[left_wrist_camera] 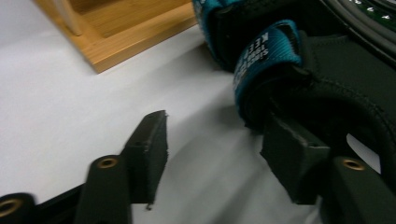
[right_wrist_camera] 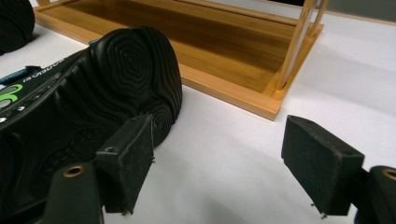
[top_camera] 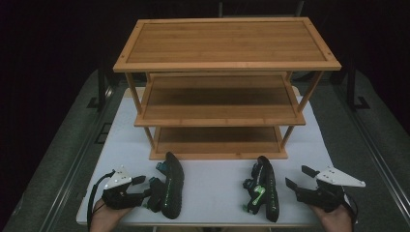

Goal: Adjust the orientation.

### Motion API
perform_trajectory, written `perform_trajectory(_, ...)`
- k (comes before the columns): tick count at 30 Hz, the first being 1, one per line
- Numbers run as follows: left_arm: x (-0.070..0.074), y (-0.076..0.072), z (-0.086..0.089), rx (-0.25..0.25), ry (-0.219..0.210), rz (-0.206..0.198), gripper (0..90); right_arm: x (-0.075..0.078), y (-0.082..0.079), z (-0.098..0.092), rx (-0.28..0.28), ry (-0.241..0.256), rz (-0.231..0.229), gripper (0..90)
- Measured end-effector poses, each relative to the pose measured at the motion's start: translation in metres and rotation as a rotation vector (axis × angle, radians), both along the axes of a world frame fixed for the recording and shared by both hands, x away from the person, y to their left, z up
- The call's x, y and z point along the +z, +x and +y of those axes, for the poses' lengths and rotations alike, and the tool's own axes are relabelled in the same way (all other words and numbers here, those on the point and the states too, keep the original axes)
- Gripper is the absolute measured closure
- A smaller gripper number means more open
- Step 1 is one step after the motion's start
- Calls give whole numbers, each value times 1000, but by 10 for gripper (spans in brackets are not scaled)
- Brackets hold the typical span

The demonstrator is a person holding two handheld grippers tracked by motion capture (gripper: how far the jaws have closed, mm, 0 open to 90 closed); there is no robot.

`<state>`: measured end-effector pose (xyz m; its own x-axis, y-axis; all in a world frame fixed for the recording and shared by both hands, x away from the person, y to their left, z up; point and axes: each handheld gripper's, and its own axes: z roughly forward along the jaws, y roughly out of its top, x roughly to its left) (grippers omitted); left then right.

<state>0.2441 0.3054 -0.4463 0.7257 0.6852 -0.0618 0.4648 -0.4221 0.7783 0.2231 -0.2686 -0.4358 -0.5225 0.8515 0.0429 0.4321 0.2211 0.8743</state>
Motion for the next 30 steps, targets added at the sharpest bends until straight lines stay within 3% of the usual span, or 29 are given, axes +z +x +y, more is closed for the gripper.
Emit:
perform_trajectory(7, 3, 2, -4, -30, -57, -11, 541, 0, 0, 1, 6, -3, 0, 244)
perform_trajectory(30, 22, 2, -28, -121, -113, -68, 593, 1, 1, 3, 11, -7, -5, 244)
